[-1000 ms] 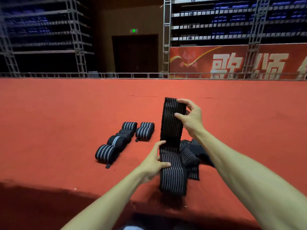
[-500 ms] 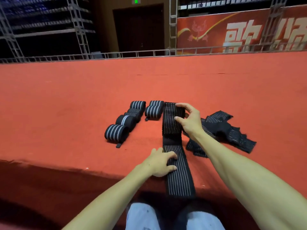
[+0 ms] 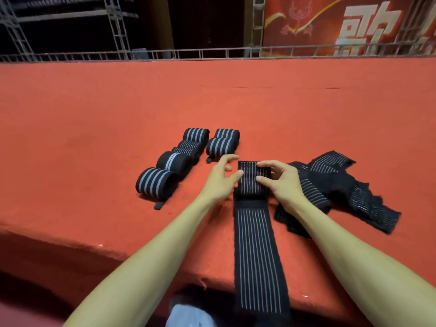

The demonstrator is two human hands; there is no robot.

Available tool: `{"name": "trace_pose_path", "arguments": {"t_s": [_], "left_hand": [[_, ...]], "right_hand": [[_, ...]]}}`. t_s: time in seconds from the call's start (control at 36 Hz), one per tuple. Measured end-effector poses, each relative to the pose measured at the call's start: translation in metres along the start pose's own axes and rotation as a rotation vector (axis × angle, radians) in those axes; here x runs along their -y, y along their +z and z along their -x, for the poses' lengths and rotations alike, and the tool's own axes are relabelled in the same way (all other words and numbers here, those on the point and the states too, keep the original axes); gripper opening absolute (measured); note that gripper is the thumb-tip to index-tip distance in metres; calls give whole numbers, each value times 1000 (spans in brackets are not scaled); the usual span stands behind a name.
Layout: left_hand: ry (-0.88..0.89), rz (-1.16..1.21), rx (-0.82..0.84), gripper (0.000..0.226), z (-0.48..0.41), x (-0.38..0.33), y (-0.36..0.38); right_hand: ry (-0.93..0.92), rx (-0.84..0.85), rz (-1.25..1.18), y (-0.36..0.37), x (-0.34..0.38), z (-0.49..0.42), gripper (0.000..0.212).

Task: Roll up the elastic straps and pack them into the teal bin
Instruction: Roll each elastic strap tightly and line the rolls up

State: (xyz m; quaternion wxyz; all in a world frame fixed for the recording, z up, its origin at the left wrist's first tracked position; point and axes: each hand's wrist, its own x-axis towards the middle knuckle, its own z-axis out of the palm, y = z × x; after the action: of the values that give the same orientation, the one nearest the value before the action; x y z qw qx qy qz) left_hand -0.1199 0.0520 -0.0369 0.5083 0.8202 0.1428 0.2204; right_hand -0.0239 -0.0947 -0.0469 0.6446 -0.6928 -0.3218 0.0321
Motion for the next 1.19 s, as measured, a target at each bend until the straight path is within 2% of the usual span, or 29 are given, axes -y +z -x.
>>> {"name": "trace_pose_path", "arguments": {"t_s": [0.08, 0.17, 0.28, 0.47, 0.58, 0.67, 0.86, 0.94, 1.06, 1.19], "left_hand": [[46, 2, 12, 34, -22, 5, 12], [70, 6, 2, 21, -43, 19, 19], [106, 60, -30, 22, -55, 27, 18], [221, 213, -6, 23, -52, 26, 14], [180, 272, 14, 26, -50, 25, 17], [136, 320, -23, 14, -49, 27, 16], [264, 178, -61, 21, -49, 25, 17], [280, 157, -63, 14, -49, 27, 21], [266, 203, -42, 17, -48, 23, 27], [192, 356, -89, 9, -49, 19, 27]], "right_hand": [[27, 29, -29, 1, -11, -6, 39], [56, 45, -91, 2, -18, -13, 38], [175, 7, -290, 1, -25, -19, 45], [122, -15, -265, 3, -30, -21, 6], [114, -25, -298, 4, -28, -20, 11], [109, -37, -295, 4, -32, -22, 11], [70, -7, -293, 3, -31, -23, 18], [-5, -26, -209, 3, -31, -24, 21], [-59, -52, -188, 2, -31, -25, 23], [-65, -61, -221, 3, -29, -24, 18]]}}
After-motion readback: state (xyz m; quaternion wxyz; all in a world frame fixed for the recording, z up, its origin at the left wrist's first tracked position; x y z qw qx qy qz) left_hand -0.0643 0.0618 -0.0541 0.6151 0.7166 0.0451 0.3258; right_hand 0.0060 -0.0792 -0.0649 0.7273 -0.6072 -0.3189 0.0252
